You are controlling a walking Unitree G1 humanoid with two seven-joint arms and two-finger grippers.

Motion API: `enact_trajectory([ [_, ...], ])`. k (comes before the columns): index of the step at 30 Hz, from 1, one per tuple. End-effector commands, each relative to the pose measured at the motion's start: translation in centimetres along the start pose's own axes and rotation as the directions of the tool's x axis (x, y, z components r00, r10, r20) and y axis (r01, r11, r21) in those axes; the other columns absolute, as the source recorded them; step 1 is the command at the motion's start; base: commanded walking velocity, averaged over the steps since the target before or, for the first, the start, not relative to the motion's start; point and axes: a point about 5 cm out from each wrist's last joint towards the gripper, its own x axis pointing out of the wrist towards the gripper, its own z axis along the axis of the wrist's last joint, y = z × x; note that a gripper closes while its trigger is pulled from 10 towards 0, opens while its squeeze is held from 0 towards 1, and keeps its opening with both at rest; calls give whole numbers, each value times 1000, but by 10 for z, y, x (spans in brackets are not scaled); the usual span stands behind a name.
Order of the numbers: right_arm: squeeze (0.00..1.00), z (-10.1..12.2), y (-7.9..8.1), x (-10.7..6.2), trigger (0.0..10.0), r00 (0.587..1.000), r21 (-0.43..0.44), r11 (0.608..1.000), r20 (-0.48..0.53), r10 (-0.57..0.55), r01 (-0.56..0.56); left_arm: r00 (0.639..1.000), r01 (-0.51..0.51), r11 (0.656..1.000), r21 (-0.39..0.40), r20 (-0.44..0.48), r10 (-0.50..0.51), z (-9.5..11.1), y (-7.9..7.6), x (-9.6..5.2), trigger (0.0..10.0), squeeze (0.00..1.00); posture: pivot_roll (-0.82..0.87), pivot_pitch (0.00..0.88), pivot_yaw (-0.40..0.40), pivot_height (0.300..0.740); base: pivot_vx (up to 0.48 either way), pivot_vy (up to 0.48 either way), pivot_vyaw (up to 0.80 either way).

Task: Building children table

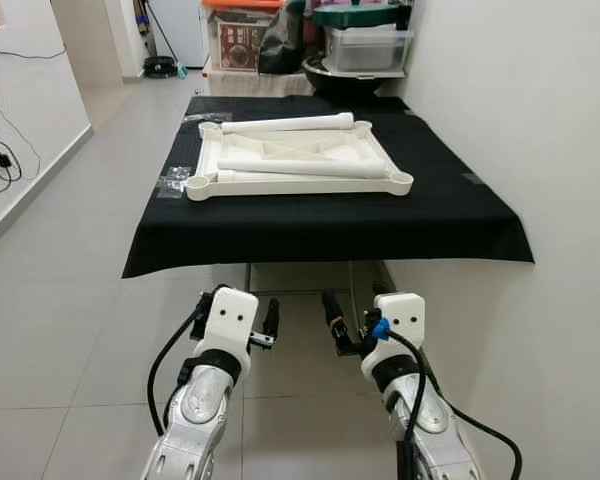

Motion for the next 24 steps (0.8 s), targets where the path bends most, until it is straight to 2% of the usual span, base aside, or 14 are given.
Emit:
enact_trajectory([
  [1,0,-1,-1,2,10000,1000,-9,1000,6,-15,15,1000,-3,1000,6,28,3,5,4,2,10000,0,25,0,-28,740,330,0,0],
  [7,0,4,1,3,10000,1000,-27,1000,28,0,1,998,22,999,33,60,-24,11,5,3,10000,0,36,0,-31,740,337,0,0],
  [13,0,39,-15,22,10000,985,-69,996,165,-47,59,995,30,999,31,95,-33,20,5,5,10000,0,40,0,-26,740,341,0,0],
  [18,0,52,-21,28,10000,976,-61,995,207,-69,83,994,25,999,33,106,-28,24,6,8,10000,0,39,0,-27,740,341,0,0],
  [24,0,55,-24,30,10000,973,-57,994,217,-79,94,993,20,999,41,111,-24,24,7,9,10000,0,40,0,-28,740,341,0,0],
])
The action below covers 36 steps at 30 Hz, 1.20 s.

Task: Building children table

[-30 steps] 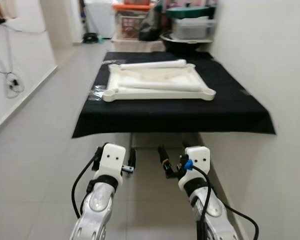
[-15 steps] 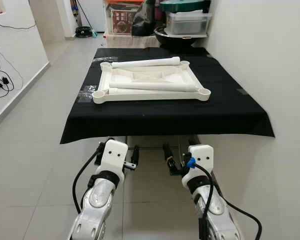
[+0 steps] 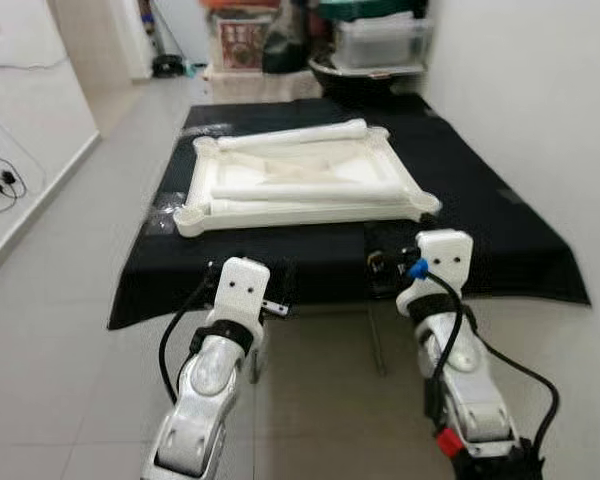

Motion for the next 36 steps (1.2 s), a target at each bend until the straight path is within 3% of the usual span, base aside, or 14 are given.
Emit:
enact_trajectory([
  [1,0,-4,3,-2,10000,1000,20,1000,-21,10,-10,1000,-4,999,34,-3,5,-2,3,-1,10000,0,41,0,-29,740,341,0,0],
  [8,0,-5,7,-1,10000,999,32,999,-27,38,-37,1000,-4,999,39,-6,4,-3,3,-1,10000,0,39,0,-28,740,341,0,0],
  [14,0,-13,6,6,10000,996,-39,997,-69,61,-64,1000,-1,999,41,-8,1,-4,2,0,10000,0,37,0,-28,740,342,0,0],
  [20,0,-13,0,21,10000,994,-63,996,-97,55,-61,1000,-1,999,40,-12,1,-6,2,-1,10000,0,44,0,-34,740,342,0,0],
  [25,0,-12,-8,32,10000,988,-142,986,-139,65,-85,1000,-17,999,50,-11,18,-6,5,-1,10000,0,44,0,-36,740,341,0,0],
  [30,0,-7,-12,42,10000,984,-151,982,-152,92,-115,1000,-21,999,47,-7,21,-5,5,0,10000,0,42,0,-35,740,305,0,0],
  [32,0,-3,-16,50,10000,977,-149,978,-178,119,-146,1000,-24,999,40,-5,24,-4,5,1,10000,0,40,0,-39,740,0,0,0],
  [34,0,-1,-21,67,10000,937,-184,948,-287,200,-259,999,-40,999,18,-17,40,-5,5,1,10000,0,35,0,-42,740,0,0,0],
  [36,0,-1,-24,74,10000,914,-186,937,-339,222,-296,999,-43,999,8,-25,43,-6,5,0,10000,0,34,0,-43,740,0,0,0],
])
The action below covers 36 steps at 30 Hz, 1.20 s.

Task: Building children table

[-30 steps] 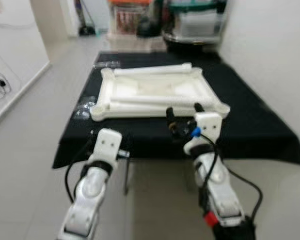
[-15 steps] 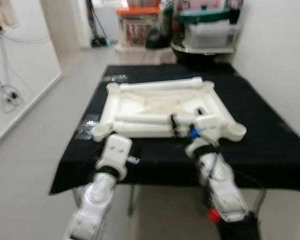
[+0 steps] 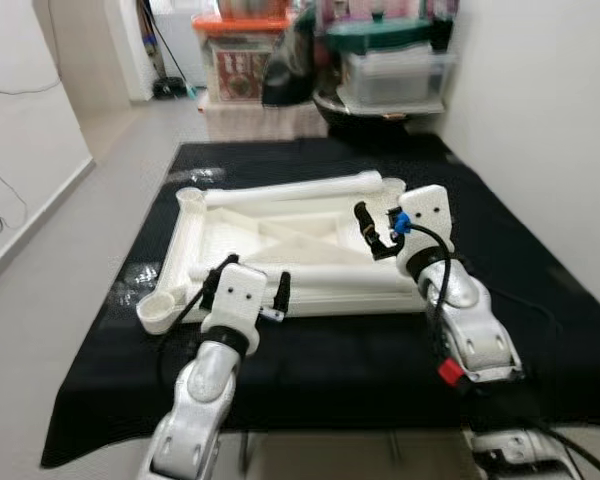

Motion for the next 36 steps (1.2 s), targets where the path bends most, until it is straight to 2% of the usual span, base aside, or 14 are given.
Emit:
enact_trajectory([
  [1,0,-13,-10,2,10000,993,-2,999,-112,33,-33,1000,1,1000,-22,-27,-1,-4,-3,-2,10000,0,39,0,-47,740,0,0,0],
  [3,0,-13,-10,2,10000,993,-2,999,-112,33,-33,1000,1,1000,-22,-27,-1,-4,-3,-2,10000,0,39,0,-47,740,0,0,0],
  [5,0,3,-8,19,10000,975,-17,985,-147,167,-171,1000,6,1000,-30,-27,-6,-2,-5,-5,10000,0,40,0,-62,740,0,0,0],
  [11,0,27,-10,36,10000,921,-17,942,-217,323,-335,993,97,991,-97,-51,-102,-5,-21,-14,10000,0,33,0,-89,740,0,0,0],
  [13,0,35,-7,38,10000,868,-35,896,-268,418,-442,975,208,967,-146,-50,-217,-5,-38,-21,10000,0,36,0,-105,740,0,0,0],
  [14,0,35,-7,38,10000,868,-35,896,-268,418,-442,975,208,967,-146,-50,-217,-5,-38,-21,10000,0,36,0,-105,740,0,0,0],
  [16,0,36,-2,38,10000,807,-69,840,-328,491,-539,941,330,936,-119,-39,-337,-5,-53,-29,10000,0,32,0,-119,740,0,0,0],
  [17,0,36,-2,38,10000,807,-69,840,-328,491,-539,941,330,936,-119,-39,-337,-5,-53,-29,10000,0,32,0,-119,740,0,0,0],
  [20,0,34,3,37,10000,709,-95,749,-419,567,-655,898,433,894,-116,-29,-439,-3,-66,-40,10000,0,31,0,-131,740,0,0,0],
  [22,0,30,6,36,10000,648,-121,690,-488,585,-714,897,426,889,-170,-47,-439,-2,-69,-45,10000,0,37,0,-142,740,0,0,0],
  [23,0,30,6,36,10000,648,-121,690,-488,585,-714,897,426,889,-170,-47,-439,-2,-69,-45,10000,0,37,0,-142,740,0,0,0],
  [26,0,23,8,35,10000,593,-138,641,-560,578,-755,903,411,891,-195,-51,-427,0,-69,-50,10000,0,36,0,-161,740,0,0,0],
  [30,0,19,7,34,10000,574,-156,625,-605,552,-765,910,388,891,-238,-55,-411,3,-67,-54,10000,0,32,0,-166,740,0,0,0],
  [36,0,13,2,35,10000,589,-171,656,-640,493,-735,919,384,900,-205,-15,-395,15,-64,-61,10000,0,34,18,-179,740,0,0,0],
])
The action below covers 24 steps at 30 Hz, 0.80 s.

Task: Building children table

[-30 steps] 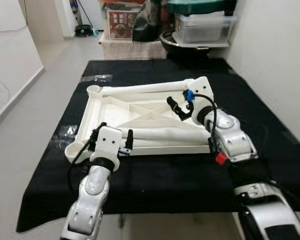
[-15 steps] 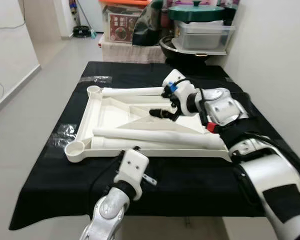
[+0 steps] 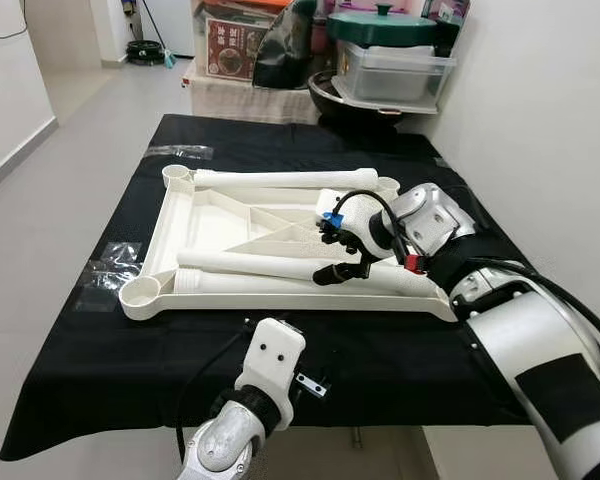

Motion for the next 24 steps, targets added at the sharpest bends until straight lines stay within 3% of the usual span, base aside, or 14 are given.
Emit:
enact_trajectory([
  [1,0,-1,-2,-2,10000,1000,0,1000,-19,-12,12,1000,4,1000,24,-3,-4,2,-3,-4,10000,0,34,18,-179,740,0,0,0],
  [9,0,-8,0,3,10000,997,-35,999,-73,-22,19,999,-42,998,57,-15,43,4,3,-11,10000,0,36,51,-187,740,0,0,0],
  [12,0,-14,4,8,10000,994,-41,999,-107,-3,-1,994,-105,992,65,-32,107,2,10,-16,10000,0,27,61,-193,740,0,0,0],
  [24,0,-10,3,10,10000,992,-67,997,-121,-40,31,994,-96,994,52,-41,98,5,0,-20,10000,0,17,88,-207,740,0,0,0],
])
